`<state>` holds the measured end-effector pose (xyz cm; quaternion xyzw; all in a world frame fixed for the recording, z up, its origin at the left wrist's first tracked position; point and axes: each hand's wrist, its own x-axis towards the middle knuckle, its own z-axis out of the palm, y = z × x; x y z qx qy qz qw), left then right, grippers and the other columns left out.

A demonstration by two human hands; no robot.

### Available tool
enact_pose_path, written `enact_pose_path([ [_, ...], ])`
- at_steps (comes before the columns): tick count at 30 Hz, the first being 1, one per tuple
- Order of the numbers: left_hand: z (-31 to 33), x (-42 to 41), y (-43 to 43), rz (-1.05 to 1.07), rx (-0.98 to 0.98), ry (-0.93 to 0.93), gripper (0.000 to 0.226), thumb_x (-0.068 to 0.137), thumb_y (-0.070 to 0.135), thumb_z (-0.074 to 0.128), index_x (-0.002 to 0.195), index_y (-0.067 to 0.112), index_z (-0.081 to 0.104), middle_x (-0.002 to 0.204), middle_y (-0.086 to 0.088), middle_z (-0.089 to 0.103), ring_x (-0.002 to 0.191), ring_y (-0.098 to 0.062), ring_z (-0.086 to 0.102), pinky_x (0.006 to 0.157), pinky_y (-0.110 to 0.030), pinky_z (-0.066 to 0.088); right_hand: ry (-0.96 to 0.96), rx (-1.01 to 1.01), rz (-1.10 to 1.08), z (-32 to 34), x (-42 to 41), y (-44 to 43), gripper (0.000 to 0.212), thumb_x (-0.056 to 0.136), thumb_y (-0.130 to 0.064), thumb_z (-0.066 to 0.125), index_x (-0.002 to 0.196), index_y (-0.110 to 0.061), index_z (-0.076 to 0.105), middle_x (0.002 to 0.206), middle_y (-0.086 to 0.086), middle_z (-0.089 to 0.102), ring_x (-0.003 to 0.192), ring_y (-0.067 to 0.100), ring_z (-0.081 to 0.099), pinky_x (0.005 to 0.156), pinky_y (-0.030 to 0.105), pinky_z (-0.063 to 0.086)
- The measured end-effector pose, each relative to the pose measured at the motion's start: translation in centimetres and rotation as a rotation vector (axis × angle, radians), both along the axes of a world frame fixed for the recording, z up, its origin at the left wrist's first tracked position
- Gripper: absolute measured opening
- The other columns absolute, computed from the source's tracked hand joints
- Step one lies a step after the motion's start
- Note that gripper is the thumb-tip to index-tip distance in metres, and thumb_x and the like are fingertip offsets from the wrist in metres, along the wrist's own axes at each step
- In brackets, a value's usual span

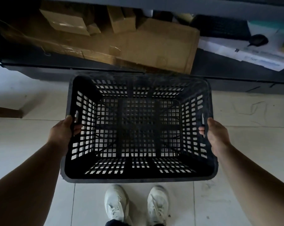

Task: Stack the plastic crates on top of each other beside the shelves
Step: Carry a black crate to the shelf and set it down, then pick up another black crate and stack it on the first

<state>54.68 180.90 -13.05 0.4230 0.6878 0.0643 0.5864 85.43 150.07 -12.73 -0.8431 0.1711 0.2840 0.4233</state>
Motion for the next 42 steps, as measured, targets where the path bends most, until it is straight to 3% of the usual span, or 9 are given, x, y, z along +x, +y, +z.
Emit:
enact_pose_path([
  [6,-0.8,0.3,0.2,-0.004,0.004,-0.008,0.030,0.094,0.039,0.043,0.096,0.017,0.063,0.111,-0.015,0.066,0.103,-0.028,0.061,0.092,-0.040,0.045,0.004,-0.005,-0.002,-1.3,0.2,0.5,0.024,0.097,-0.040,0.043,0.099,-0.022,0.059,0.083,0.006,0.067,0.077,0.020,0.061,0.075,0.030,0.049],
  [9,-1.0,0.6,0.7,-0.011,-0.004,0.014,0.029,0.093,0.041,0.044,0.089,0.020,0.064,0.109,-0.014,0.067,0.102,-0.026,0.061,0.092,-0.039,0.046,0.008,-0.020,0.002,-1.5,0.5,0.7,0.028,0.097,-0.042,0.042,0.101,-0.021,0.060,0.085,0.005,0.067,0.078,0.018,0.062,0.066,0.024,0.044],
  [12,-1.0,0.7,1.1,-0.015,-0.020,0.026,0.029,0.093,0.040,0.042,0.091,0.020,0.063,0.102,-0.011,0.068,0.100,-0.026,0.060,0.083,-0.036,0.047,0.016,-0.037,0.039,-1.4,0.5,0.7,0.030,0.097,-0.042,0.041,0.100,-0.019,0.060,0.084,0.005,0.067,0.079,0.019,0.062,0.072,0.029,0.047],
  [16,-1.0,1.2,1.1,-0.057,0.069,0.145,0.042,0.095,0.032,0.041,0.113,-0.001,0.060,0.081,-0.008,0.061,0.074,-0.023,0.056,0.073,-0.034,0.046,-0.064,-0.176,0.134,-0.6,0.3,1.2,0.030,0.098,-0.036,0.041,0.092,-0.013,0.060,0.086,0.008,0.062,0.075,0.023,0.057,0.065,0.032,0.042],
  [20,1.9,2.9,-0.4,-0.156,0.213,0.260,0.045,0.096,0.031,0.042,0.124,-0.001,0.055,0.112,-0.023,0.063,0.094,-0.033,0.058,0.076,-0.033,0.041,-0.270,-0.291,0.310,2.1,-0.6,1.9,0.028,0.097,-0.024,0.043,0.110,-0.007,0.061,0.104,0.015,0.065,0.091,0.033,0.060,0.072,0.034,0.044],
  [22,4.5,3.8,-1.1,-0.203,0.282,0.332,0.044,0.094,0.029,0.047,0.128,0.001,0.052,0.124,-0.025,0.059,0.103,-0.035,0.057,0.084,-0.035,0.041,-0.326,-0.292,0.389,4.1,-1.1,2.4,0.028,0.096,-0.024,0.046,0.115,-0.009,0.060,0.114,0.014,0.065,0.103,0.035,0.060,0.077,0.036,0.046],
  [26,10.7,5.1,-2.3,-0.370,0.398,0.374,0.035,0.091,0.022,0.051,0.121,0.005,0.059,0.123,-0.023,0.062,0.109,-0.040,0.058,0.090,-0.040,0.046,-0.406,-0.280,0.583,9.6,-1.5,3.8,0.040,0.095,-0.029,0.049,0.132,-0.014,0.052,0.137,0.010,0.054,0.122,0.030,0.052,0.099,0.036,0.041],
  [35,30.8,8.8,-5.4,-0.713,0.564,0.303,0.042,0.092,0.030,0.047,0.133,0.028,0.050,0.129,-0.012,0.060,0.104,-0.034,0.062,0.088,-0.042,0.052,-0.573,-0.164,0.690,28.1,-1.1,5.4,0.033,0.092,-0.025,0.055,0.121,-0.009,0.063,0.131,0.012,0.059,0.123,0.028,0.052,0.105,0.039,0.039],
  [42,47.7,11.2,-8.6,-0.960,0.784,0.359,0.046,0.093,0.031,0.043,0.139,0.026,0.044,0.137,-0.007,0.054,0.123,-0.031,0.050,0.104,-0.044,0.040,-0.769,-0.188,0.739,44.0,-0.4,0.9,0.038,0.090,-0.023,0.058,0.124,-0.006,0.060,0.132,0.014,0.057,0.125,0.031,0.050,0.107,0.045,0.036],
])
